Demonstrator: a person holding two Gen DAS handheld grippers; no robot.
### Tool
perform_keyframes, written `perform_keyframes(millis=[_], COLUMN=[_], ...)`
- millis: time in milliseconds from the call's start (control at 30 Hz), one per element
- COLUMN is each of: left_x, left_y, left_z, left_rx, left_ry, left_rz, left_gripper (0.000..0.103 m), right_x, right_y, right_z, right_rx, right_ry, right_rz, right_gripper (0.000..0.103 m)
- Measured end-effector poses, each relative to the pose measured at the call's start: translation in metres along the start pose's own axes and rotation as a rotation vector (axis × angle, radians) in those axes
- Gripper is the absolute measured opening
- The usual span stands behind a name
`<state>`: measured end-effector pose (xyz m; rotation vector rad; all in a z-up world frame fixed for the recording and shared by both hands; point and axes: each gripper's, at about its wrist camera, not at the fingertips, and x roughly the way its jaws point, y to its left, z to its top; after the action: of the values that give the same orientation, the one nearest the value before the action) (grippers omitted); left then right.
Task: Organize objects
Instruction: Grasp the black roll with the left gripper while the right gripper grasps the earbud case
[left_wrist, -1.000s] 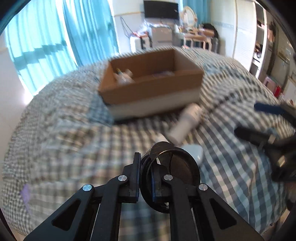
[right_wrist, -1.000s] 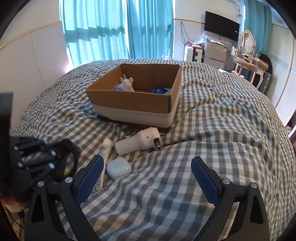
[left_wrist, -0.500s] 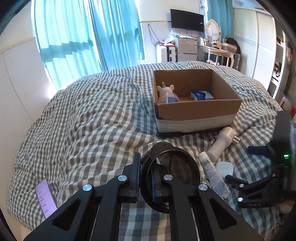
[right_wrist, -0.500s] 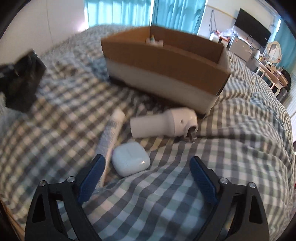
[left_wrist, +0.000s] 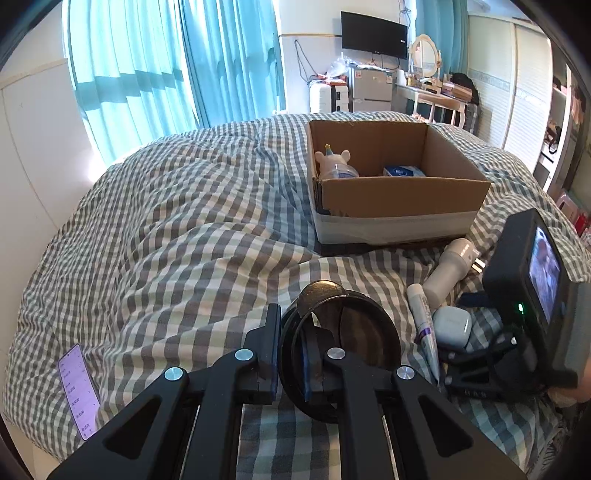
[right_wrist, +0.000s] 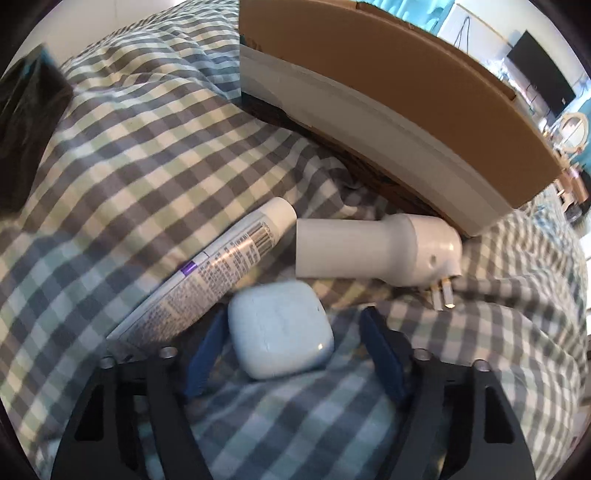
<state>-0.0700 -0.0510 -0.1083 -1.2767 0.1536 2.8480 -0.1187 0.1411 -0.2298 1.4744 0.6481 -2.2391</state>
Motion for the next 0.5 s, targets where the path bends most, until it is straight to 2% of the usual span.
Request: perform_keyframes(millis=[133, 333, 500], left_x=[-0.001, -0.004, -0.008], left_y=[-0.002, -0.008, -0.014], left_z=[-0.002, -0.004, -0.004], left_rx=[0.011, 0.029, 0.048], left_ry=[-0.005, -0.011, -0.016], left_rz=[0.002, -0.002, -0.007], left_gripper=[0.009, 0.009, 0.009], right_x=[0.000, -0.009, -0.047], right_y=[0.000, 0.003, -0.005], right_z=[-0.001, -0.009, -0.022], right_rx=[0.009, 0.004, 0.046], right_ry=[0.002, -0.028, -0.129], right_rz=[0.011, -0.029, -0.016], right_gripper=[0.052, 0.052, 0.052])
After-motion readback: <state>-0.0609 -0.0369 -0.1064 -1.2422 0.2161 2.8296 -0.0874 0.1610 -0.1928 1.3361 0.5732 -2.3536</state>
